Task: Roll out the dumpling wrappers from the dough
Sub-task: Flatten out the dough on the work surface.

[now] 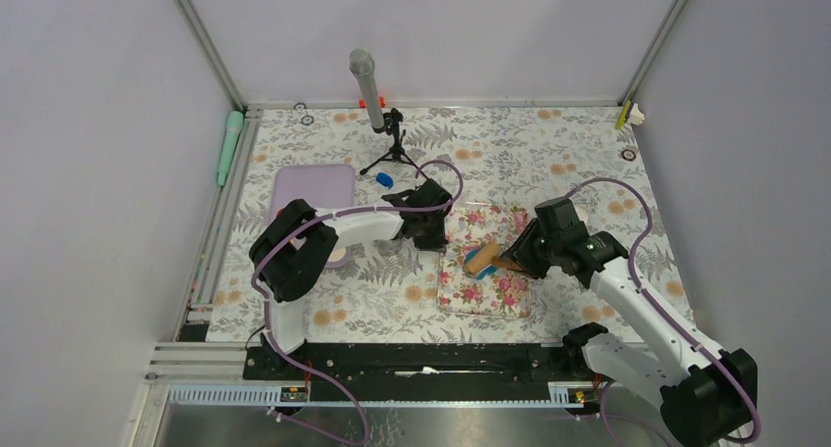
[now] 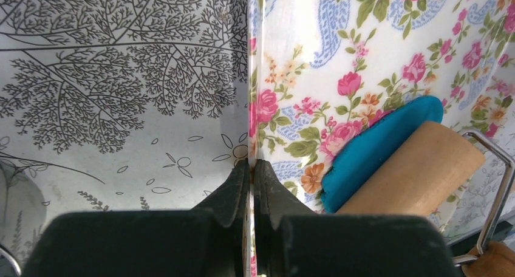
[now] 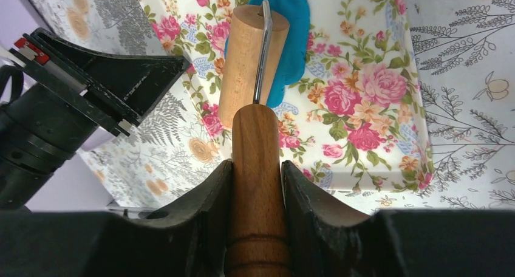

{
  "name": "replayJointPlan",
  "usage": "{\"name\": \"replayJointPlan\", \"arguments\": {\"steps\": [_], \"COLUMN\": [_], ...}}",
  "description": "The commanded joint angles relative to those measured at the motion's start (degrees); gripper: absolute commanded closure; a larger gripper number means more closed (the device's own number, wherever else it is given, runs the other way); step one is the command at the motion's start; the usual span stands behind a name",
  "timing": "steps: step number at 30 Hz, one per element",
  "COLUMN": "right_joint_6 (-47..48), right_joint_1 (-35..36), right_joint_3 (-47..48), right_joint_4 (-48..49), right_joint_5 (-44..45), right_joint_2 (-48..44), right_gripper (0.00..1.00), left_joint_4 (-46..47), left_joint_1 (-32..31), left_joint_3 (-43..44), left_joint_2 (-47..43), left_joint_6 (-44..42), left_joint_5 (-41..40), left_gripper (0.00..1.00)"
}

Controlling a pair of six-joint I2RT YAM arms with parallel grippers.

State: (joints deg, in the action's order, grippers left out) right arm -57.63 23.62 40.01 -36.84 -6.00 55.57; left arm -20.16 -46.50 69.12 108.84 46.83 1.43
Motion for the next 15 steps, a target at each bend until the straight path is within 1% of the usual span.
{"name": "replayJointPlan", "arguments": {"steps": [1, 4, 9, 15], "right_joint_6": [0.3, -0.8, -1.6, -2.6], "right_joint_1": [5.1, 6.8, 7.2, 7.1], "right_joint_3": [1.4, 0.7, -2.0, -6.6], "right_joint_4": [-17.7, -15.0, -8.9, -5.9], "right_joint_5": [11.1, 9.0, 5.1, 5.0], "right_joint_2": [3.3, 4.1, 6.8, 7.2], "right_gripper": [1.00, 1.00, 1.00, 1.00], "left_joint_4": [-0.2, -0.4, -0.5, -0.8], "left_joint_1": [1.0, 1.1, 1.1, 1.1], "left_joint_3": [-0.7, -0.9, -0.7, -1.0], "left_joint_2": [0.3, -0.1, -0.6, -1.0], "left_joint_6": [0.4, 0.1, -0.2, -0.3], "left_joint_5": [0.7, -0.1, -0.2, -0.6], "left_gripper": [1.00, 1.00, 1.00, 1.00]}}
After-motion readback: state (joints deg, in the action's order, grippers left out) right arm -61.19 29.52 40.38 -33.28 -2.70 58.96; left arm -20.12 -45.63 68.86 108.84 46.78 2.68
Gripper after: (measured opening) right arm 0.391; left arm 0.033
